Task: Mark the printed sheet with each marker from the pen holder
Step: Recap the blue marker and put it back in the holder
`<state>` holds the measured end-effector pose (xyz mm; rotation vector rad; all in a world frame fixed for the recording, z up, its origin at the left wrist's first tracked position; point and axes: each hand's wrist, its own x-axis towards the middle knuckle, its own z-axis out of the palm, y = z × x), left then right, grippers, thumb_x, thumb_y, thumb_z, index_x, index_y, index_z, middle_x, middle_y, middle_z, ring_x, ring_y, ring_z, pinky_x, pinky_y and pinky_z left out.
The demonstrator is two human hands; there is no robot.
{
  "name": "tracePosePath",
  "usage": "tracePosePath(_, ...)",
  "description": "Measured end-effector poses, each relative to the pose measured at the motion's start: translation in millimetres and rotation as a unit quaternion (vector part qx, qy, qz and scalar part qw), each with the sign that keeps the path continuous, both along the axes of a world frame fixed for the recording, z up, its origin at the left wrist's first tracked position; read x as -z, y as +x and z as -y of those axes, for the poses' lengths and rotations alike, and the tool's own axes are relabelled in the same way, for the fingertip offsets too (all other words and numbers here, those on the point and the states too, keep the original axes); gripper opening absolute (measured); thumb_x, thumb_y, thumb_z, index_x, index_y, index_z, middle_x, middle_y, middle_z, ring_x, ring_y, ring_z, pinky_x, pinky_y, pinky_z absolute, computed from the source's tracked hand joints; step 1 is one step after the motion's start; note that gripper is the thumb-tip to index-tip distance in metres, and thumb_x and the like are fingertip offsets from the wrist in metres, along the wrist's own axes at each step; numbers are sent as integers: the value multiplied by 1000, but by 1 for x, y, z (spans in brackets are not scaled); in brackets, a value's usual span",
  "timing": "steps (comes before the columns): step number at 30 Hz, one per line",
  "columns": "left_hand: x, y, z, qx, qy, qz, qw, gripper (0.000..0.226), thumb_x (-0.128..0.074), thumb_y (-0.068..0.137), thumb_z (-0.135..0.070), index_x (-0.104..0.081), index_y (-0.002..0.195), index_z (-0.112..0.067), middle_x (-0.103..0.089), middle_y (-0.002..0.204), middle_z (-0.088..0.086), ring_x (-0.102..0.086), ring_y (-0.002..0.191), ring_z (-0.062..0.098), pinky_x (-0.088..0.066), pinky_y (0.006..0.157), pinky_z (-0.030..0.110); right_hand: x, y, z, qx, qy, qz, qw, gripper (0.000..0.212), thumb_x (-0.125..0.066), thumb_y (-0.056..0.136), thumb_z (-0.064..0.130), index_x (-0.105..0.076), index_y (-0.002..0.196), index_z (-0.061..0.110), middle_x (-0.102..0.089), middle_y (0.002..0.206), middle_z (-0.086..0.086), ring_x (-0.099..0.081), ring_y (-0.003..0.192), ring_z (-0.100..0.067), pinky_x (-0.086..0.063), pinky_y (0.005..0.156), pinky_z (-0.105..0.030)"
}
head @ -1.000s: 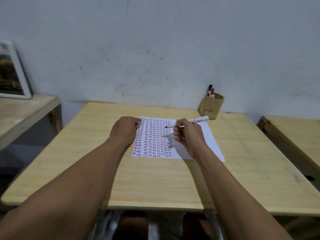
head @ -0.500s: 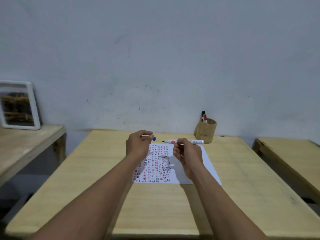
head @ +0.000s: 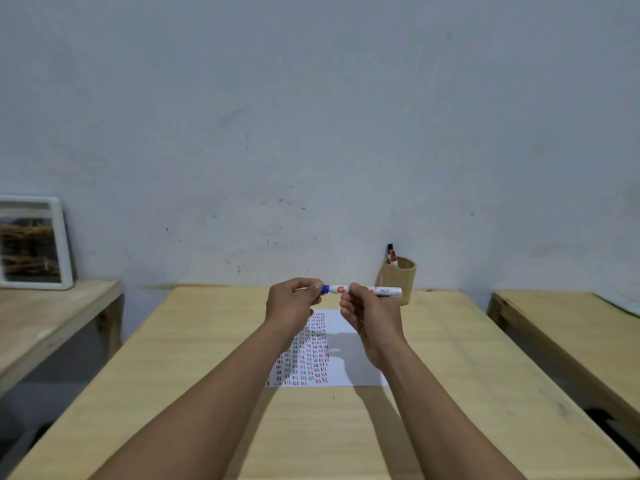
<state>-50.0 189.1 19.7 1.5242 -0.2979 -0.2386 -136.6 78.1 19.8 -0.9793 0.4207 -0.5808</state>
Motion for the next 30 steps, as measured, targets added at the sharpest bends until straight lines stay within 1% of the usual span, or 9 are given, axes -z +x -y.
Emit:
tracePosePath(5, -7, -5, 1, 7, -39, -27, 999, 7, -70, 93, -18, -76, 91, -16, -79, 89, 5, -72, 86, 14, -58, 84, 34, -1, -2, 1, -12, 26, 18, 999, 14, -67, 96, 11, -72, 92, -2, -68, 70, -7, -66, 62, -10, -59, 58, -19)
tracePosePath(9, -14, -8, 2, -2, -44, 4, 999, 6, -73, 90, -17, -78, 87, -17, -78, 83, 6, -74, 85, 20, -60, 85, 35, -2, -2, -1, -6, 56, 23, 998, 11, -68, 95, 11, -70, 90, 1, -66, 70, -6, -65, 65, -10, -59, 58, -19)
tracePosePath(12, -18, -9, 3, -11, -24, 42, 999, 6, -76, 87, -18, -81, 87, -16, -78, 78, 7, -72, 76, 18, -61, 86, 39, -4, -1, -4, 9, 118, 32, 993, 9, -67, 95, 7, -69, 91, -1, -67, 73, -9, -67, 68, -13, -62, 61, -23)
tracePosePath(14, -19, -14, 6, -19, -2, 68, 997, 6, -76, 86, -19, -82, 87, -17, -78, 77, 7, -71, 74, 21, -61, 86, 42, -6, 2, -6, 49, 154, 25, 987, 12, -68, 93, 3, -68, 100, -8, -69, 78, -13, -68, 70, -16, -63, 62, -24)
tracePosePath(16, -19, -19, 11, -35, 16, 92, 995, 7, -76, 86, -20, -82, 88, -19, -78, 76, 5, -74, 80, 27, -60, 85, 45, -7, 6, -8, 99, 139, 12, 985, 30, -70, 90, -1, -61, 117, -13, -70, 79, -16, -69, 66, -17, -62, 57, -23)
tracePosePath(19, -23, -23, 17, -41, 31, 114, 992, 10, -74, 87, -22, -83, 90, -18, -78, 76, 3, -74, 81, 25, -59, 86, 44, -6, 7, 0, 136, 34, 1, 990, 59, -67, 90, -1, -38, 140, 8, -68, 80, -16, -67, 60, -17, -62, 61, -26)
tracePosePath(23, -32, -25, 26, -53, 47, 142, 987, 13, -72, 90, -24, -83, 94, -19, -77, 79, 1, -66, 72, 20, -52, 71, 31, -11, -3, 13, 89, -192, -126, 969, 23, -54, 94, 10, -60, 116, 7, -66, 77, -8, -65, 65, -19, -62, 76, -40)
tracePosePath(26, -37, -25, 37, -57, 60, 170, 982, 15, -71, 90, -27, -82, 99, -20, -76, 81, -2, -53, 58, 7, -40, 58, 21, -15, -10, 27, 87, -362, -197, 907, 22, -49, 88, 9, -59, 106, 17, -70, 83, -9, -71, 74, -26, -60, 72, -46)
tracePosePath(30, -43, -22, 59, -35, 72, 197, 977, 19, -64, 95, -32, -82, 96, -25, -69, 67, -12, -55, 63, 11, -42, 62, 24, -17, -12, 55, 118, -530, -249, 802, 8, -54, 97, 27, -59, 100, 23, -67, 82, -1, -62, 69, -19, -46, 57, -34)
